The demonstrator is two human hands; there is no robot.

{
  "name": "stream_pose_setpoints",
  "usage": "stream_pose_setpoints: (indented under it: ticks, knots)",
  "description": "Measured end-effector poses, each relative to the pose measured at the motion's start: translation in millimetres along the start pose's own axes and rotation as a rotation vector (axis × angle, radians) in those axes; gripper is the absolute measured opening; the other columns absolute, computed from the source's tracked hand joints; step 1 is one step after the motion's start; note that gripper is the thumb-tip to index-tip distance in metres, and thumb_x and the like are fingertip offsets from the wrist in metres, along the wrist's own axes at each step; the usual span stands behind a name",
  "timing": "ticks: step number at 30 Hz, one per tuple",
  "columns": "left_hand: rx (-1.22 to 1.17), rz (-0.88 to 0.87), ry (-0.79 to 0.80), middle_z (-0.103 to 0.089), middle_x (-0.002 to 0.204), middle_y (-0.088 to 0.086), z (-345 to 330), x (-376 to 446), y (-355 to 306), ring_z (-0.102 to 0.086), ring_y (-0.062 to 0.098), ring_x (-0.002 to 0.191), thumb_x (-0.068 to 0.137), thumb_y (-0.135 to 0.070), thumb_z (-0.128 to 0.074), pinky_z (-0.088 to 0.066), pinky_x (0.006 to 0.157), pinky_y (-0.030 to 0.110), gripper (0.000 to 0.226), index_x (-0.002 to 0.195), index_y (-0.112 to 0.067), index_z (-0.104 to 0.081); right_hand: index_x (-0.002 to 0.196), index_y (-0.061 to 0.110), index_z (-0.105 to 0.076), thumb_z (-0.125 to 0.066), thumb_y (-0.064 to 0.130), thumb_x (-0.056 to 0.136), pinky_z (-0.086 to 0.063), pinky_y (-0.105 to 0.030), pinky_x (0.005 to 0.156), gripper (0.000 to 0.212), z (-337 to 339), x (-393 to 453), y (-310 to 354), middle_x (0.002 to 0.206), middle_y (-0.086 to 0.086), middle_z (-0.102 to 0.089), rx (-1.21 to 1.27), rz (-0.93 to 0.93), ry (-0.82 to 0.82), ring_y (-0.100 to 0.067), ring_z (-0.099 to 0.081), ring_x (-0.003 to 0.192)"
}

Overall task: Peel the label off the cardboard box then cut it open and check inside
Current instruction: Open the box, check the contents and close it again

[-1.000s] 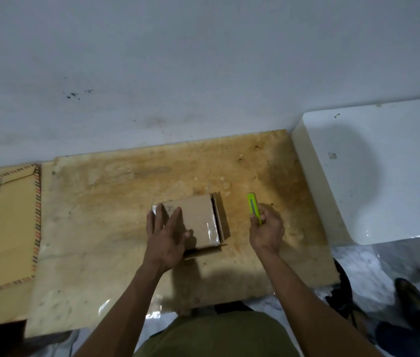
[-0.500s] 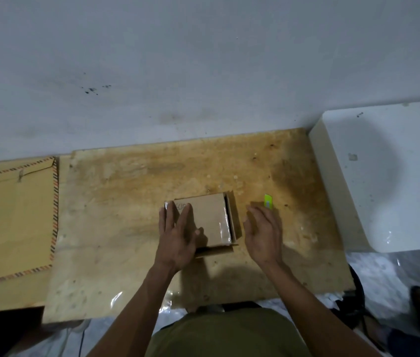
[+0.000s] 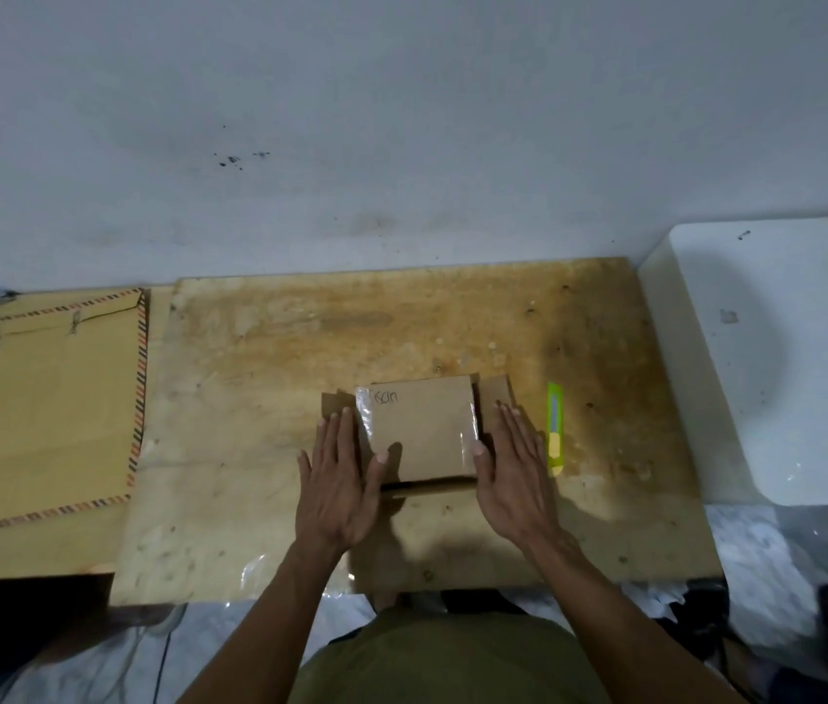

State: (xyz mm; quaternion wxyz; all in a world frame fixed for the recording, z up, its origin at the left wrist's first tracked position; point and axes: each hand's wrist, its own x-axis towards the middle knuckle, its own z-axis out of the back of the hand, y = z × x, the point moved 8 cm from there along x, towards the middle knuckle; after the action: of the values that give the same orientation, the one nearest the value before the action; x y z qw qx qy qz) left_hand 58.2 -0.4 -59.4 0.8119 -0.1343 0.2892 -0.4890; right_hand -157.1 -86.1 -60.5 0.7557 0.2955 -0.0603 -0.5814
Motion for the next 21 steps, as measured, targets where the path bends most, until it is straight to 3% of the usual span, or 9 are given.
stream_pose_setpoints:
  ticks: [6, 8, 11, 14, 18, 21]
  knots:
    - [-0.268, 0.118, 0.087, -0.031, 0.159, 0.01, 0, 8, 18, -0.026, 0.035, 0.146, 0.095, -0.07, -0.015, -0.004, 0.121, 0.056, 0.074, 0.155, -0.03, -0.001, 0.154, 0.02, -0.001, -0.01, 0.054, 0.099, -0.002, -0.046, 0.122, 0.066, -8, 5, -15, 0.163, 0.001, -0.015, -0.039, -0.113, 0.156, -0.018, -0.019, 0.148]
    - [-0.328, 0.154, 0.095, -0.034, 0.158, 0.006, 2, 7, 13, -0.027, 0.033, 0.146, 0.099, -0.061, -0.015, -0.001, 0.121, 0.052, 0.064, 0.154, -0.028, -0.012, 0.154, 0.021, -0.005, -0.011, 0.054, 0.099, -0.007, -0.043, 0.121, 0.065, -8, 5, -16, 0.161, -0.001, -0.021, -0.07, -0.128, 0.147, -0.021, -0.023, 0.146]
    - [-0.384, 0.155, 0.116, -0.047, 0.144, -0.002, 3, 6, 9, -0.03, 0.029, 0.144, 0.097, -0.063, -0.01, -0.001, 0.118, 0.057, 0.044, 0.127, -0.044, -0.036, 0.154, 0.024, -0.012, -0.014, 0.053, 0.099, -0.013, -0.042, 0.12, 0.061, -6, 4, -17, 0.159, -0.003, -0.028, 0.004, -0.164, 0.123, -0.025, -0.025, 0.144]
    - [-0.471, 0.175, 0.139, -0.037, 0.155, -0.001, -7, 6, 21, -0.022, 0.027, 0.148, 0.092, -0.073, -0.009, 0.006, 0.117, 0.062, 0.065, 0.139, -0.039, -0.037, 0.151, 0.036, -0.016, -0.014, 0.057, 0.098, -0.007, -0.046, 0.12, 0.056, -7, 0, -16, 0.159, 0.007, -0.027, 0.191, -0.159, 0.105, -0.017, -0.02, 0.147]
    - [-0.674, 0.132, 0.157, -0.052, 0.14, -0.01, -2, 6, 18, -0.042, 0.021, 0.137, 0.091, -0.077, -0.017, -0.017, 0.115, 0.064, 0.062, 0.138, -0.047, -0.042, 0.148, 0.045, -0.021, -0.015, 0.058, 0.098, -0.007, -0.054, 0.119, 0.053, 5, -7, -3, 0.158, 0.014, -0.026, 0.377, -0.12, 0.038, -0.009, -0.019, 0.146]
    - [-0.823, 0.118, 0.126, -0.055, 0.138, -0.012, 18, 3, -2, -0.047, 0.006, 0.132, 0.097, -0.065, -0.017, -0.033, 0.115, 0.043, 0.058, 0.14, -0.038, -0.045, 0.148, 0.046, -0.023, -0.017, 0.052, 0.1, -0.003, -0.054, 0.12, 0.048, 18, -4, 9, 0.157, 0.019, -0.023, 0.47, -0.117, 0.02, 0.005, -0.017, 0.137]
